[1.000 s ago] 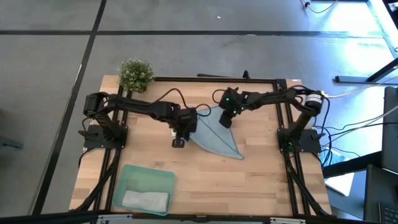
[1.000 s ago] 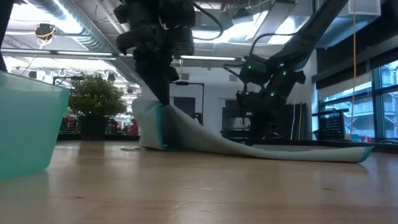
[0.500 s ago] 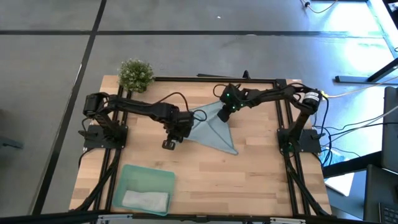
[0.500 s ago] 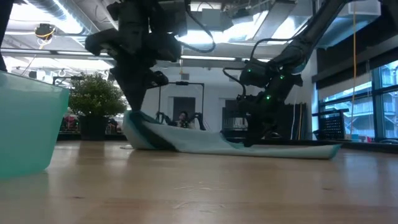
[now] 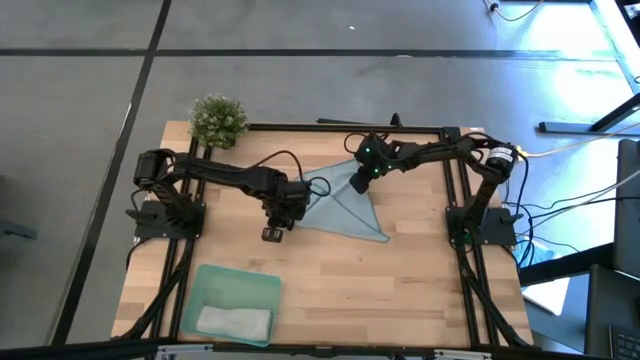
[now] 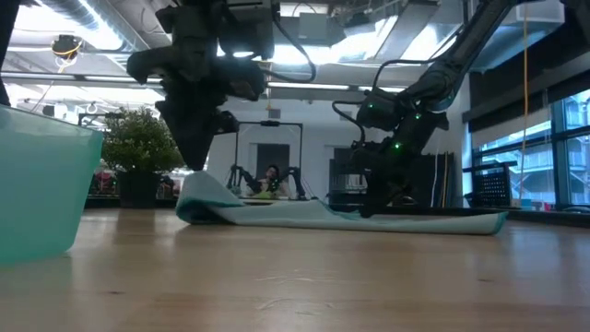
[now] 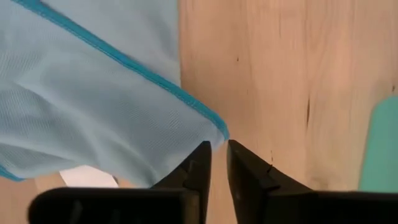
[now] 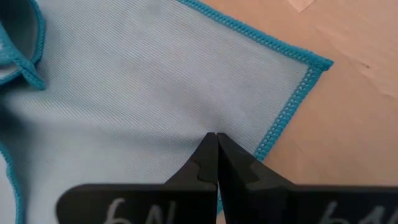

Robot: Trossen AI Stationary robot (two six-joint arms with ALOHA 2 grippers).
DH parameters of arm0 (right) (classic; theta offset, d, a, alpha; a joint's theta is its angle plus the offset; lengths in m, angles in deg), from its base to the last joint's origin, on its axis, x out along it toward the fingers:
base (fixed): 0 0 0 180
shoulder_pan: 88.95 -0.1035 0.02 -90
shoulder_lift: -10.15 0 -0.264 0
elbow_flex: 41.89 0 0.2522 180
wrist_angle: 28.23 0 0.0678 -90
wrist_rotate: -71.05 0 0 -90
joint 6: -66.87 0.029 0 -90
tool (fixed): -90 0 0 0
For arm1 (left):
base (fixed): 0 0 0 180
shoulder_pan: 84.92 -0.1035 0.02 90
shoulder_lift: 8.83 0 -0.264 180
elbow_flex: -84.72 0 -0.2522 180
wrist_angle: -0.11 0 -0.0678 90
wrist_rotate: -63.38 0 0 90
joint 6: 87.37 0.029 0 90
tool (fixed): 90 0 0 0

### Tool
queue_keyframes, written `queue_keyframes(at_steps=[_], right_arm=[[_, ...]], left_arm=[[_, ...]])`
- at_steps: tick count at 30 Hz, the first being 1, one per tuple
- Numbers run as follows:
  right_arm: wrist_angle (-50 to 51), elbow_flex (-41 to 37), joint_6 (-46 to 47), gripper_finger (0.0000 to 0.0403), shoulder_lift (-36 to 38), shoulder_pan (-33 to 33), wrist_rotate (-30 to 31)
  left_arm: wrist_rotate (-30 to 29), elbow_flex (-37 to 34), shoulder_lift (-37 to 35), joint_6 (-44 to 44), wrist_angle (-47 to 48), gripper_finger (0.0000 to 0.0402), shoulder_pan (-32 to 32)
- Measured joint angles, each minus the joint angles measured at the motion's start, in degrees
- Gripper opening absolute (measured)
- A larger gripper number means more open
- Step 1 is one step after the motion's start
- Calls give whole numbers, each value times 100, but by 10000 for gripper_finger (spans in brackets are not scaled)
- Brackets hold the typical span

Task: Roll microfiber towels into tight, uniform cylinder then place into a basket
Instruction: Roll the blue microfiber cloth

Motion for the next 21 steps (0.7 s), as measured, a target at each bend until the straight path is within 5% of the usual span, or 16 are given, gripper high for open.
queue_keyframes(at_steps=[7,13,21], right_arm=[[-2,-4,-1,0,-2,-3,-20],[-2,-4,-3,0,-3,-3,-35],[-48,-4,0,0,-2,-3,-101]], left_arm=[[189,101,4,-641,91,73,-67],[-238,651,-15,-1117,-350,69,-630],[-365,680,428,143,-1991,69,-1088]])
